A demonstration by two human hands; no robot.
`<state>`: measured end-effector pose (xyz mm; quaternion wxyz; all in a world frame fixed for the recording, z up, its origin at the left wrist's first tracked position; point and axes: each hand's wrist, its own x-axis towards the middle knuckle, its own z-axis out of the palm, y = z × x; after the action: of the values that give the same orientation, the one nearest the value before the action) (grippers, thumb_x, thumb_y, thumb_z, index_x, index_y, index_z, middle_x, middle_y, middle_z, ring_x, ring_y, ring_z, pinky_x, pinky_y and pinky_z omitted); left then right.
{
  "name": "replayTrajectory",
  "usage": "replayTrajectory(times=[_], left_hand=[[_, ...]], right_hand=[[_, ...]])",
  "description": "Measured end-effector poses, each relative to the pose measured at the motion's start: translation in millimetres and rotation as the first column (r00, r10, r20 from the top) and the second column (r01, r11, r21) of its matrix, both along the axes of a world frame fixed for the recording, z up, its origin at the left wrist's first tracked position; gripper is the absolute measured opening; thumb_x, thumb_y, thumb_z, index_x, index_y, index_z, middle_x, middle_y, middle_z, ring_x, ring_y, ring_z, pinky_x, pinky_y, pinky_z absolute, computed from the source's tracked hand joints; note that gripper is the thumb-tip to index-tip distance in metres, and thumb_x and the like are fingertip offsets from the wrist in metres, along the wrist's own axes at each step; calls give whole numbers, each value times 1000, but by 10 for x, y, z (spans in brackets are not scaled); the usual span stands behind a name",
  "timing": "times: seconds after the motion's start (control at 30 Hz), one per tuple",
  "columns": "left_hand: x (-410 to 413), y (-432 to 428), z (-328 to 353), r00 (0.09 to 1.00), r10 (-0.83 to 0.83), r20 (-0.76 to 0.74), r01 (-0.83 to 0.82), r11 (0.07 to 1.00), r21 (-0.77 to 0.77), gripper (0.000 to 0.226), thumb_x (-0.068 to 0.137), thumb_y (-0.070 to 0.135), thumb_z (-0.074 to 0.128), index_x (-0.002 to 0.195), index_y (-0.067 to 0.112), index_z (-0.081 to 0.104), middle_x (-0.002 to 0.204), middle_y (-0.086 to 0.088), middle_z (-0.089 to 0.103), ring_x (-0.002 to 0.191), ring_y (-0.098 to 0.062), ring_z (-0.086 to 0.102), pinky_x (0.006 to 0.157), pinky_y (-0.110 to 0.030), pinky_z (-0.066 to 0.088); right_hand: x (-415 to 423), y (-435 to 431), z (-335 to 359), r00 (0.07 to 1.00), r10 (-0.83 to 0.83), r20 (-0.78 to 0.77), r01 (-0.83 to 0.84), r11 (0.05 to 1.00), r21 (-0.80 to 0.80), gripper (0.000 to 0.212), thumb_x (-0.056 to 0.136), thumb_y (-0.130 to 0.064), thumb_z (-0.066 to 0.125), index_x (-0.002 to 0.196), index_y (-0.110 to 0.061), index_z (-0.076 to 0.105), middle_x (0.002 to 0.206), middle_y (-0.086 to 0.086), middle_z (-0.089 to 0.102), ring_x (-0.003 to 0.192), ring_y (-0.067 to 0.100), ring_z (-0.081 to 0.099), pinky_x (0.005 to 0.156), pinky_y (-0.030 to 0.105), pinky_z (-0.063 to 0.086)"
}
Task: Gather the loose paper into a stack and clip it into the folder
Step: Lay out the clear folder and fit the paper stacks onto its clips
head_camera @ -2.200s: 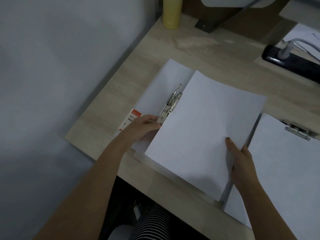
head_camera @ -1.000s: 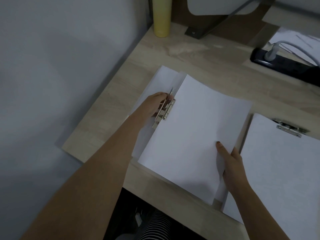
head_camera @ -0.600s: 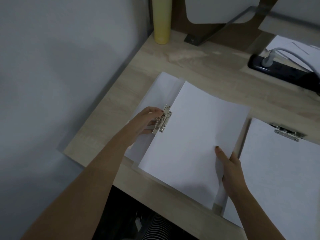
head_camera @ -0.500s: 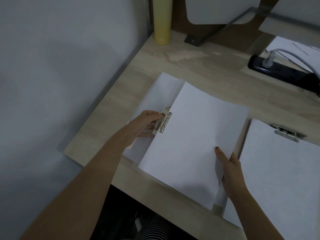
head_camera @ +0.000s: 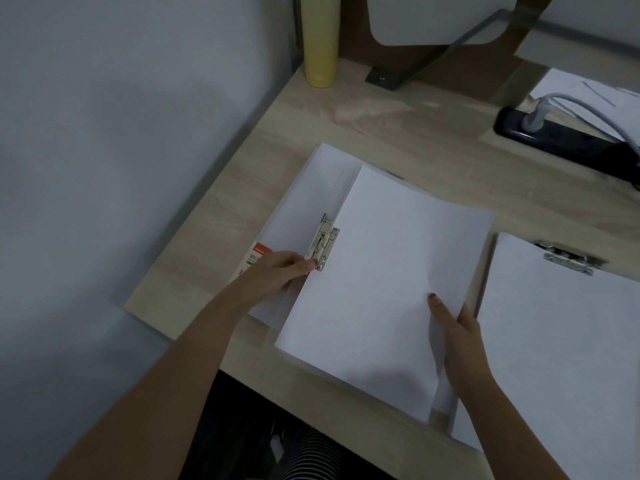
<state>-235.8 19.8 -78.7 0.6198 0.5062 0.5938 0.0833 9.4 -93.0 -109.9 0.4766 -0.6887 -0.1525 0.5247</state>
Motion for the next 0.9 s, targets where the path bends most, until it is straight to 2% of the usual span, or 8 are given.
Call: replayTrajectory(times=[0.13,0.23,0.33,0.43,0.53,0.63,0.77,0.9], left_hand=[[23,-21,-70,1000,17,-17,-16,996,88,20,87,28,61,72,15,56,51,13,45,50,-1,40,48,-8,30],[20,-33,-87,999,34,1,-34,992,120,18,87,25,62,74,13,57,41,19,46,43,5,42,45,-4,30],[6,-22,-93,998,52,26,-55,994,97,17,87,25,62,73,15,60,46,16,48,45,4,43,47,-5,30],[4,-37,-65,997,58,41,-61,995,81,16,89,25,58,75,17,62,62,13,54,48,10,48,50,-2,34],[1,-66,-3,994,75,78,-78,996,35,16,91,25,55,88,12,64,73,10,60,60,9,55,60,-5,39],[55,-114,201,993,90,74,-94,994,60,15,92,24,54,91,11,62,66,14,63,72,-8,58,73,-23,39],[305,-265,687,990,62,130,-94,962,257,15,92,19,54,97,6,60,80,6,63,73,-3,53,64,-14,37],[762,-531,1208,968,-40,247,-58,924,378,6,91,14,54,91,10,58,67,17,59,58,7,51,55,-4,38]], right_hand=[[5,-1,-3,1000,8,4,-8,1000,4,28,93,-20,52,120,-25,48,102,-16,60,93,0,55,91,29,40],[1,-3,-3,1000,19,10,-19,1000,10,29,93,-21,52,121,-24,49,103,-15,61,93,3,56,87,27,43],[3,2,-5,998,17,54,-17,1000,-6,39,92,-23,54,130,-19,48,113,-8,60,105,13,56,94,30,40],[-13,60,38,968,37,246,-20,997,-71,49,90,-23,59,133,-11,40,119,-2,53,108,17,50,93,31,39],[-68,94,91,844,100,527,-22,988,-151,59,86,-14,64,134,-9,32,116,7,44,104,23,47,86,34,42],[-53,-7,109,574,341,744,-214,940,-267,56,85,-15,63,135,-6,39,136,15,34,121,30,39,97,35,38],[42,-87,227,569,566,597,-475,818,-323,53,93,-24,53,140,-10,35,147,8,30,129,25,41,104,31,36],[241,-151,625,762,588,273,-546,809,-218,42,95,-34,47,135,-21,45,141,2,45,125,16,47,98,22,34]])
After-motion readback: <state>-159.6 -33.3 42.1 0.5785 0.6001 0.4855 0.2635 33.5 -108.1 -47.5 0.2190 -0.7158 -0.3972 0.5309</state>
